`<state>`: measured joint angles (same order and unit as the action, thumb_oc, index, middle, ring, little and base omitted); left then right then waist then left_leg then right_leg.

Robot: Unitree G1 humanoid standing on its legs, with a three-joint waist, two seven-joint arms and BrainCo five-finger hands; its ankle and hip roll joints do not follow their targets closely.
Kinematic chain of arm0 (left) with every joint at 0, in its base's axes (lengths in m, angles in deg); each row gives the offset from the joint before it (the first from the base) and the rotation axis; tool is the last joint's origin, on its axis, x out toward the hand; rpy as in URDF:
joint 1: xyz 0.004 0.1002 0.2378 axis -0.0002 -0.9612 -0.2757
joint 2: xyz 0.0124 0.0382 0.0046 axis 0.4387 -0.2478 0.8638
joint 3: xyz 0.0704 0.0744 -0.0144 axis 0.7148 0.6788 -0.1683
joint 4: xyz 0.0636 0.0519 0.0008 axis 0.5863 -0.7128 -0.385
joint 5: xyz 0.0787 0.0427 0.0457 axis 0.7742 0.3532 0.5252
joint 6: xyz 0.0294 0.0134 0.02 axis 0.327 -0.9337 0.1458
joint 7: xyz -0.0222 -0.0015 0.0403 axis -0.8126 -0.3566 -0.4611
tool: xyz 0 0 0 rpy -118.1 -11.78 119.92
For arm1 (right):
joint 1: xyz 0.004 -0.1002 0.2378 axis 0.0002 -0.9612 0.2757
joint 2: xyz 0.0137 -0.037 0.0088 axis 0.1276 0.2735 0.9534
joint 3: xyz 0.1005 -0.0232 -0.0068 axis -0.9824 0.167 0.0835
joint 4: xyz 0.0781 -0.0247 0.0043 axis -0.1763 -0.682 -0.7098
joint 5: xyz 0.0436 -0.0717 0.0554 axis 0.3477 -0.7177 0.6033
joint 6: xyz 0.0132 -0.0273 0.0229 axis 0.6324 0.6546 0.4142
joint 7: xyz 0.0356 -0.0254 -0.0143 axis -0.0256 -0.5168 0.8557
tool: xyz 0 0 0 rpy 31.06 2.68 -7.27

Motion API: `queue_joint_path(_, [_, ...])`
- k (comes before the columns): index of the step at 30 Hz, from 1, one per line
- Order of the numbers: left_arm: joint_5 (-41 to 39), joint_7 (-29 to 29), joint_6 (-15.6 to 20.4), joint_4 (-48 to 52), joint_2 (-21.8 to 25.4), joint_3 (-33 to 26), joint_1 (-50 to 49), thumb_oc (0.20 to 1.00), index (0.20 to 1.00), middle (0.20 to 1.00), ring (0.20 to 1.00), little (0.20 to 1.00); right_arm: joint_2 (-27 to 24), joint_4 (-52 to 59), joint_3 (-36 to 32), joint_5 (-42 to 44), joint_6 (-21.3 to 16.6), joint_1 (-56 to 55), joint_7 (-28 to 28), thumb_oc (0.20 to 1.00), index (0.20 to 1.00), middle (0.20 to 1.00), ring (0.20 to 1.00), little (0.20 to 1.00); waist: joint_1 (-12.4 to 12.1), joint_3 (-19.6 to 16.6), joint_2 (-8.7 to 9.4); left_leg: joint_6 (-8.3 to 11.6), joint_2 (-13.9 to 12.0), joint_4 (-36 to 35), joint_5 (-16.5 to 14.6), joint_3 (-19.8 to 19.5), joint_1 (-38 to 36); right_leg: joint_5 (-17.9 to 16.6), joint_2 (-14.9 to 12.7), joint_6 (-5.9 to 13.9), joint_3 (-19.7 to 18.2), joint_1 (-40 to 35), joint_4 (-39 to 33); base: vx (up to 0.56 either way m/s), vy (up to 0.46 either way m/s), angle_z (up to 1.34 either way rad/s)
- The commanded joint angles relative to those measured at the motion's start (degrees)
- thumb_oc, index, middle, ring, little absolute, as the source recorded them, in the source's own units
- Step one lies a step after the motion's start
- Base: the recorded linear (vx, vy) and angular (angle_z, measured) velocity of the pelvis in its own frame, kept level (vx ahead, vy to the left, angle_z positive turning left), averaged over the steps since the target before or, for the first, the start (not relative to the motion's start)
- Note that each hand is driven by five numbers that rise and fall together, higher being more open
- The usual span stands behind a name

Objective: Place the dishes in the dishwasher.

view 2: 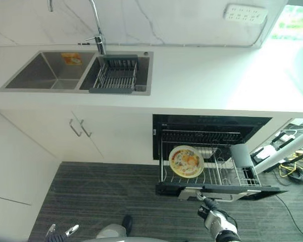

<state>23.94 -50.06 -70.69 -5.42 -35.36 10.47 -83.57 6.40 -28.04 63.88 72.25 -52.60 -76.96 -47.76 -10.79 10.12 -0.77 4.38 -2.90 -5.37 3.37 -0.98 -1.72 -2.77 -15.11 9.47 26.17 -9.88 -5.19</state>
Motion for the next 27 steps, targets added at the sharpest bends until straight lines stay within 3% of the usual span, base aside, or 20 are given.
queue_joint_path(1, [-1.3,0.7,1.2,-0.2,1.1,4.2,4.0,1.0,1.0,1.0,1.0,1.0,-4.4,0.8,-1.9,1.3,-3.4,9.7,0.5,1.0,1.0,1.0,1.0,1.0,-3.4,1.5,-4.35,1.33,-1.7,0.4,-2.6,2.5,-0.5,2.0,-3.8,1.68,0.1,3.2,6.9,0.08,0.127,0.23])
queue_joint_path(8, [-1.7,-1.0,-0.3,1.8,-0.4,8.0,3.8,1.0,1.0,1.0,1.0,1.0,-14.0,-0.7,-3.0,-4.2,-0.5,19.2,-1.0,1.0,1.0,1.0,1.0,1.0,-4.4,3.2,-10.64,1.31,1.6,0.8,-1.7,4.2,3.0,0.5,-9.3,2.14,1.3,5.2,8.1,0.08,0.226,0.19])
queue_joint_path(11, [-1.9,-2.0,-0.3,1.2,-0.6,7.4,3.2,1.0,1.0,1.0,1.0,1.0,-17.6,-1.2,-4.0,-5.8,0.5,22.1,-0.3,1.0,1.0,1.0,1.0,1.0,-4.9,4.2,-12.16,1.38,2.4,1.1,-1.8,5.0,3.6,0.6,-11.5,2.65,1.8,5.2,9.0,0.16,0.174,0.08])
queue_joint_path(20, [-1.9,-6.4,-1.6,3.3,2.2,6.5,2.4,1.0,1.0,1.0,1.0,1.0,-31.8,-4.8,-2.9,-14.6,3.8,36.8,-1.2,1.0,1.0,1.0,1.0,1.0,-7.7,6.5,-14.7,1.58,4.2,1.5,-0.4,3.2,6.8,0.4,-13.4,3.33,2.1,6.5,10.0,0.1,0.052,0.17])
queue_joint_path(24, [-4.9,-7.9,-7.4,8.2,6.5,6.3,2.6,1.0,1.0,1.0,1.0,1.0,-42.0,-7.9,5.1,-16.6,6.6,52.7,-1.9,1.0,1.0,1.0,1.0,1.0,-9.0,7.2,-15.77,1.76,5.7,1.3,0.4,2.0,9.1,0.6,-13.2,3.49,1.2,8.3,10.3,0.08,0.006,0.2])
queue_joint_path(27, [-5.7,-9.3,-8.6,9.3,7.7,5.4,2.4,1.0,1.0,1.0,1.0,1.0,-44.7,-10.1,9.0,-15.2,7.6,59.6,-2.9,1.0,1.0,1.0,1.0,1.0,-9.7,7.4,-15.49,1.6,6.2,1.6,0.6,1.4,10.1,0.3,-13.4,3.71,0.6,9.6,10.6,0.02,-0.023,0.1])
